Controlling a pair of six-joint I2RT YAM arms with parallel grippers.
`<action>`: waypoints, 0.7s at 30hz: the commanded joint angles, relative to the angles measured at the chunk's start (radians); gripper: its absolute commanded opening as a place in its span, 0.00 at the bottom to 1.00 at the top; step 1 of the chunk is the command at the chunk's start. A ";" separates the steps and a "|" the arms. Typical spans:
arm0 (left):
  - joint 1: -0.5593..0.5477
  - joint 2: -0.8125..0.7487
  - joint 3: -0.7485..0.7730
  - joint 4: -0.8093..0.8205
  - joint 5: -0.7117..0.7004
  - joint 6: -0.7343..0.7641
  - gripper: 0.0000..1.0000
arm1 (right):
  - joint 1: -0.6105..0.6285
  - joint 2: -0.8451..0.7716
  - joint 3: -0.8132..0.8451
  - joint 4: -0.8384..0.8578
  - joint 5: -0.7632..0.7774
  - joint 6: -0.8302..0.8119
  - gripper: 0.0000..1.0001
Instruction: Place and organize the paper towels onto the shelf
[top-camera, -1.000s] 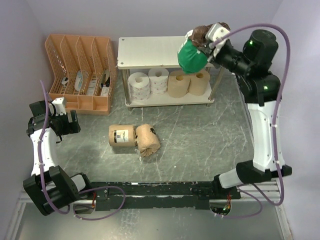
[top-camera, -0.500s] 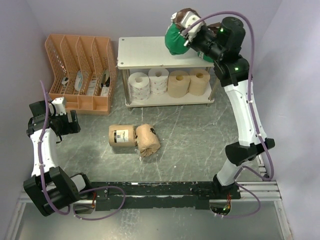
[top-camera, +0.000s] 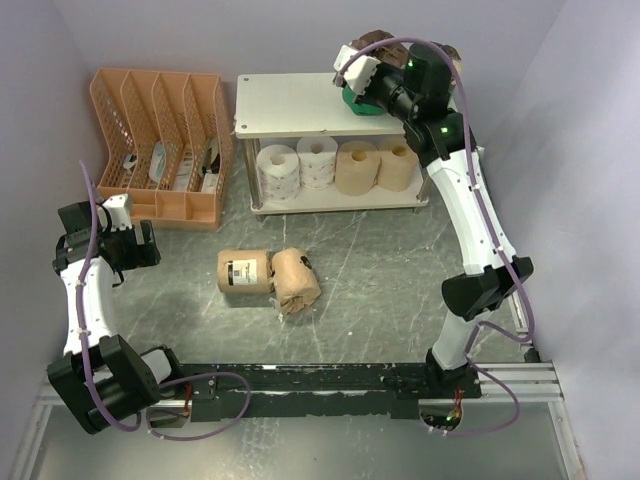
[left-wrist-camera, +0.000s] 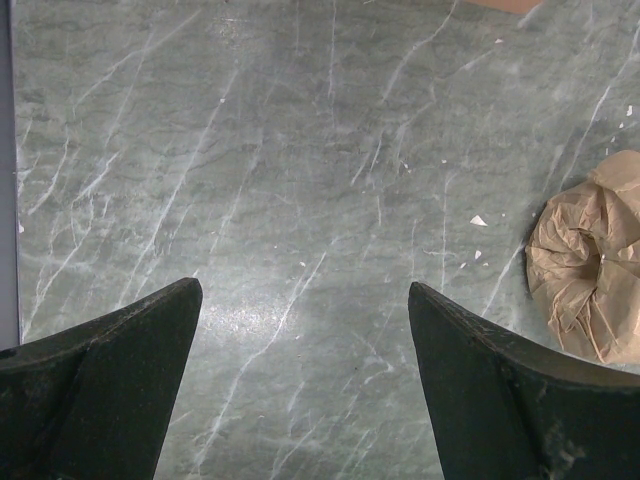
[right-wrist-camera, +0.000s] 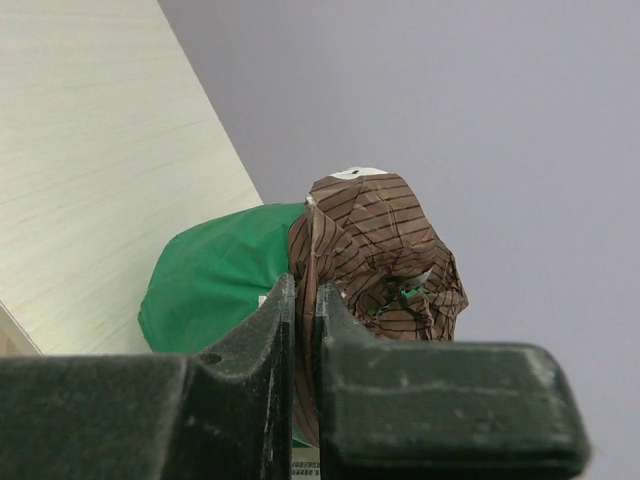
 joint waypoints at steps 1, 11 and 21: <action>0.010 -0.007 0.030 0.012 0.001 0.005 0.96 | 0.000 0.006 0.042 0.039 0.050 -0.075 0.00; 0.010 -0.010 0.029 0.014 0.005 0.006 0.96 | 0.001 -0.031 0.033 0.112 -0.064 0.117 1.00; 0.010 -0.002 0.029 0.015 -0.013 0.002 0.96 | 0.018 -0.248 -0.258 0.055 -0.565 0.510 1.00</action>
